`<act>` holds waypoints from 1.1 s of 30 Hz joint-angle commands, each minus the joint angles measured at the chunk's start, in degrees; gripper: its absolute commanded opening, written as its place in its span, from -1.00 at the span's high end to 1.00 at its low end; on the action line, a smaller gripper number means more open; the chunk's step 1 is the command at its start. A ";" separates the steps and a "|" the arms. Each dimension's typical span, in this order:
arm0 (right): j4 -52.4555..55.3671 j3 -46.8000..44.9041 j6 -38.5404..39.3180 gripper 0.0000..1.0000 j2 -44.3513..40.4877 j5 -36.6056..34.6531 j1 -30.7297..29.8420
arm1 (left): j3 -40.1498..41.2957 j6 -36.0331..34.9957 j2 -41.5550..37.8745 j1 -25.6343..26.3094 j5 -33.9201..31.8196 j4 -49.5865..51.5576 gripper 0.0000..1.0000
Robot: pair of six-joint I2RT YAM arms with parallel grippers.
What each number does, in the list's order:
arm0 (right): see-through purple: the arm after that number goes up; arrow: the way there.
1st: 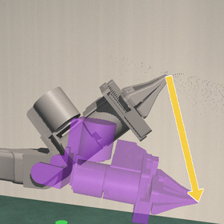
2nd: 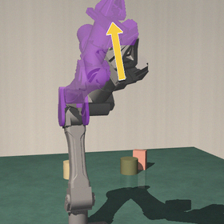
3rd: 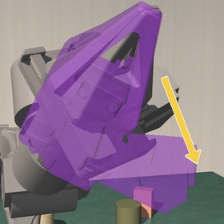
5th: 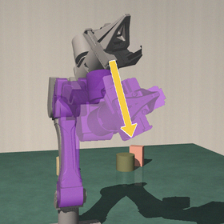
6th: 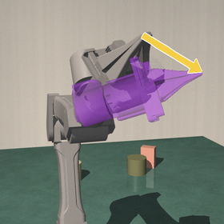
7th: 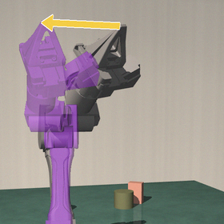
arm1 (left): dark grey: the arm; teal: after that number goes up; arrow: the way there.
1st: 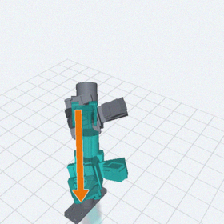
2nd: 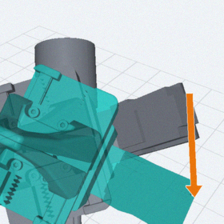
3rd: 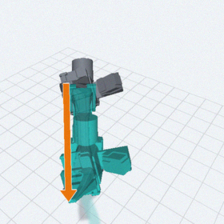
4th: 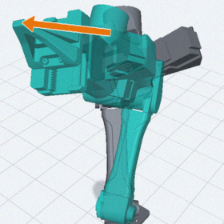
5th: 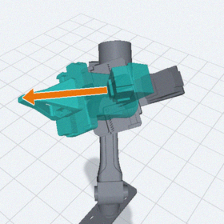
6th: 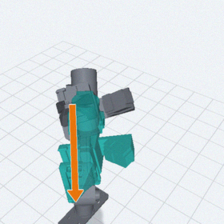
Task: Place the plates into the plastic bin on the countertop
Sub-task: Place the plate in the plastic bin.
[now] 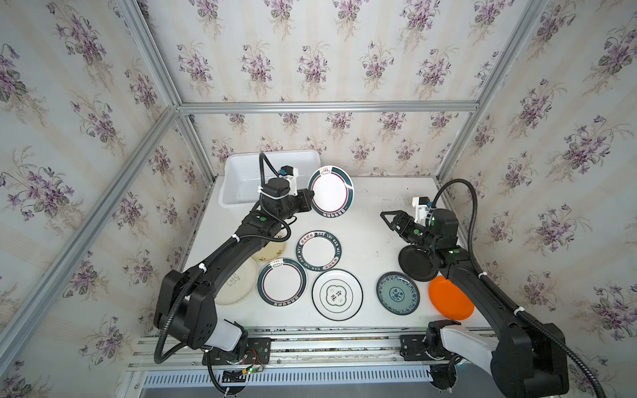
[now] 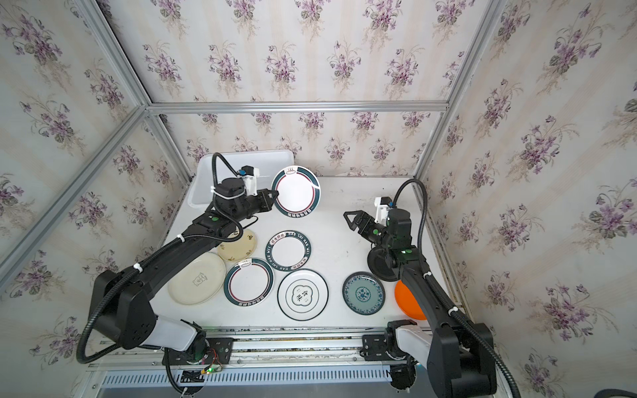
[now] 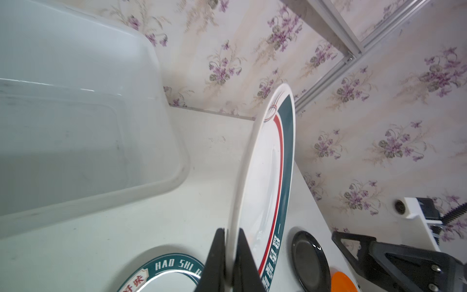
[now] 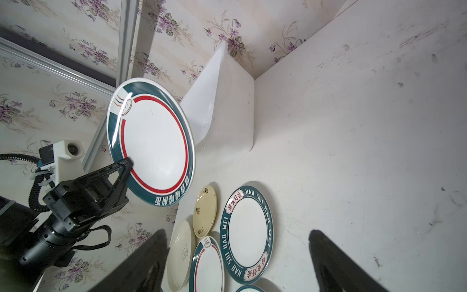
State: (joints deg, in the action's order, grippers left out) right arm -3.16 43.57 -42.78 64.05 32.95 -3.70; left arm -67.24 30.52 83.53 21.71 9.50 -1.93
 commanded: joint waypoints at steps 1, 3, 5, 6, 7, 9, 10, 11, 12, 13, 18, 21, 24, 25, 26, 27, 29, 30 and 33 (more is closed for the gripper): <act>9.45 7.50 5.40 -0.79 -0.06 2.99 0.19 | -0.23 -1.63 -2.12 -2.38 -1.54 0.79 1.00; 13.90 10.88 7.32 -0.80 0.22 0.52 0.25 | -0.55 -2.60 -2.96 -3.61 -2.11 1.86 1.00; 16.39 12.97 6.92 -0.81 1.30 0.14 0.81 | -1.18 -3.13 -3.56 -4.78 -2.28 2.83 1.00; 16.78 14.01 6.47 -0.81 2.03 1.31 1.16 | -1.56 -3.58 -3.92 -5.37 -2.47 3.34 1.00; 16.22 14.60 5.91 -0.81 2.73 2.39 1.38 | -1.90 -3.97 -4.26 -5.90 -2.85 3.87 1.00; 13.97 14.99 4.78 -0.81 3.93 3.60 1.51 | -2.16 -4.59 -4.86 -6.99 -3.96 4.38 1.00; 13.39 15.45 4.51 -0.81 4.79 3.68 1.67 | -2.27 -4.77 -5.04 -7.64 -4.29 4.63 1.00; 13.63 16.22 4.62 -0.81 5.60 3.72 1.75 | -2.43 -4.65 -5.07 -8.33 -4.34 4.79 1.00; 14.50 17.60 5.17 -0.81 6.58 3.87 1.90 | -2.54 -4.55 -5.04 -9.20 -4.23 4.92 1.00; 16.10 19.11 6.15 -0.82 7.47 3.60 2.02 | -2.47 -4.33 -4.95 -10.01 -4.31 4.94 1.00; 23.37 23.55 12.15 -0.92 7.57 -4.70 1.96 | -2.02 -3.83 -3.95 -12.99 -4.73 4.92 1.00; 21.37 21.73 12.15 -0.92 6.32 -6.05 2.07 | -2.02 -3.61 -2.75 -14.35 -4.21 4.92 1.00; 20.67 20.15 11.57 -0.93 6.49 -5.73 2.04 | -2.41 -3.12 -0.94 -15.80 -3.07 4.93 1.00; 20.59 19.63 11.35 -0.93 6.68 -5.52 2.06 | -2.54 -2.87 -0.21 -16.23 -2.86 4.92 1.00; 20.48 18.98 11.08 -0.93 6.84 -5.46 2.08 | -2.63 -2.54 0.39 -16.65 -2.88 4.92 1.00; 20.60 18.56 10.85 -0.93 6.90 -5.53 2.09 | -2.78 -2.51 1.06 -16.91 -3.12 4.92 1.00; 20.99 17.89 10.63 -0.94 6.98 -5.88 2.10 | -3.52 -2.65 2.75 -17.46 -2.68 4.92 1.00; 21.13 17.67 10.62 -0.94 6.91 -5.88 2.04 | -3.88 -2.66 3.52 -17.66 -2.56 5.01 1.00; 20.74 16.76 10.38 -0.95 6.57 -4.56 2.10 | -5.64 -3.22 6.26 -18.02 -2.87 5.68 1.00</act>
State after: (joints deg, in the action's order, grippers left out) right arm 18.70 60.64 -32.14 70.98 27.66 -1.61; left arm -71.42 27.29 88.42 3.92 6.13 5.32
